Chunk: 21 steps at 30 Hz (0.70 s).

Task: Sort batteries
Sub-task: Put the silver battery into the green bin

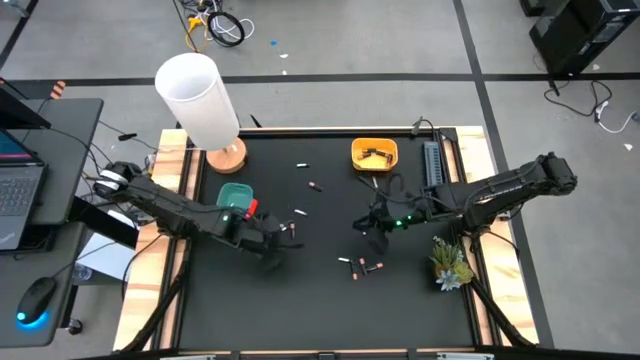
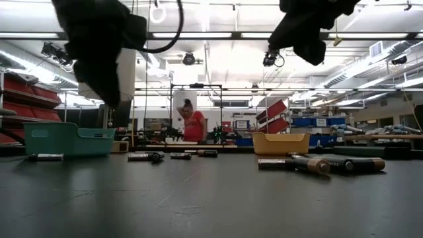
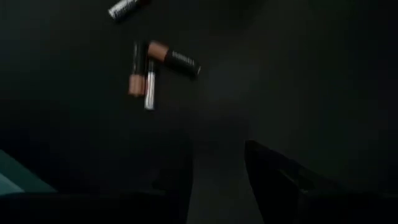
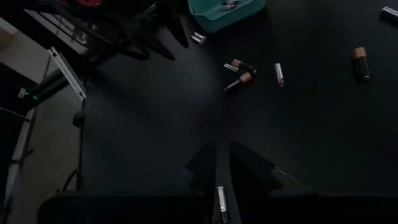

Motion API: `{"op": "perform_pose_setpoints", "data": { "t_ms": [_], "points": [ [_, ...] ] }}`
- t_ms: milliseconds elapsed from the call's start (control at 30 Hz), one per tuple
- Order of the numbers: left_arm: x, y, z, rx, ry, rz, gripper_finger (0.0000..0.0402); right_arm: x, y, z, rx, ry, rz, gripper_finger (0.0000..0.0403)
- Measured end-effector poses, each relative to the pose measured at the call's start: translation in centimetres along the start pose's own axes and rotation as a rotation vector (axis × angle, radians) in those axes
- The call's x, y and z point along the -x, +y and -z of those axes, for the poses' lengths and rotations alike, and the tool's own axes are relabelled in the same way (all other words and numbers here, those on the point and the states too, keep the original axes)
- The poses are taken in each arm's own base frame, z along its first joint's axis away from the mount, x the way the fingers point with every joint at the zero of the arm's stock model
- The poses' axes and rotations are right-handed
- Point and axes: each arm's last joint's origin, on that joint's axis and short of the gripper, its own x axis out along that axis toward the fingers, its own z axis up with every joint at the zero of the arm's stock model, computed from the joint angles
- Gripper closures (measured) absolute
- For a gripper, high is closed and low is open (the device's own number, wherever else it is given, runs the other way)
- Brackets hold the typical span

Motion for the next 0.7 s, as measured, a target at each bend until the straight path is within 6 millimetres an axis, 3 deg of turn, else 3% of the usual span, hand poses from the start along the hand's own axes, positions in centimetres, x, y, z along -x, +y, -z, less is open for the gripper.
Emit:
{"op": "perform_pose_setpoints", "data": {
  "t_ms": [267, 500, 700],
  "points": [
    [0.0, -0.6, 1.4, -0.052, 0.095, 0.046, 0.0246, -0.6, 0.3, 0.6, 0.031, 0.022, 0.007, 0.0343],
    [-0.3, -2.5, 0.1, -0.179, -0.044, 0.138, 0.0258, -0.9, 0.9, 1.9, 0.166, 0.158, -0.072, 0.0335],
    [-1.1, -2.1, -0.4, -0.088, -0.088, 0.055, 0.0269, -3.7, 1.1, 4.6, 0.226, 0.333, -0.047, 0.0304]
  ]
}}
